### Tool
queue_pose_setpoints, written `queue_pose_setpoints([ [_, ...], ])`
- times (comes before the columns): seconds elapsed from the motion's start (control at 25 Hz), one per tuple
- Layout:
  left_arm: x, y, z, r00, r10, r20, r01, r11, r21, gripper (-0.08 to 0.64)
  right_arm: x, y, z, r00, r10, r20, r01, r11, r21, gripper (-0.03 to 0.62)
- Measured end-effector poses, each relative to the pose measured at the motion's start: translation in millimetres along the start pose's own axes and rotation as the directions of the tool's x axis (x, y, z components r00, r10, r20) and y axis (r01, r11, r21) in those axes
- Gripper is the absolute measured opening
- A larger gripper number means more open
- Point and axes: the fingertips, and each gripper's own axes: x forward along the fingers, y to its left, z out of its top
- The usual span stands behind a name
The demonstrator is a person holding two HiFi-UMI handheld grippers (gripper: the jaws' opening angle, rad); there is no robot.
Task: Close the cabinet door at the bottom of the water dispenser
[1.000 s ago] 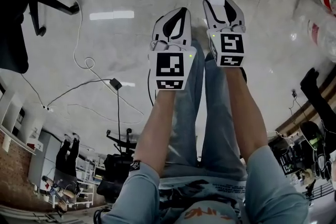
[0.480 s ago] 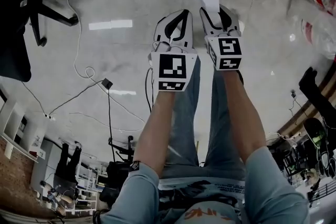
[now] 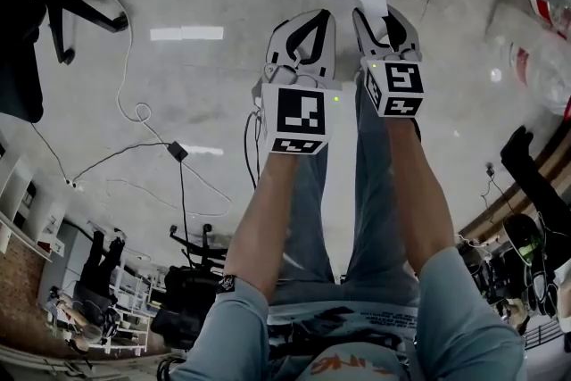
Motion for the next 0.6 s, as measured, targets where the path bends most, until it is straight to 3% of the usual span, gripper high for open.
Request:
queue_pose_setpoints([
  [0.6,37.5,-44.9,19.1,0.999,0.044,0.015,-0.043,0.998,-0.053,0.020,-9.3,-66.0,3.7,1.000,0.016,-0.002,-0.016,0.996,-0.092,0.192],
])
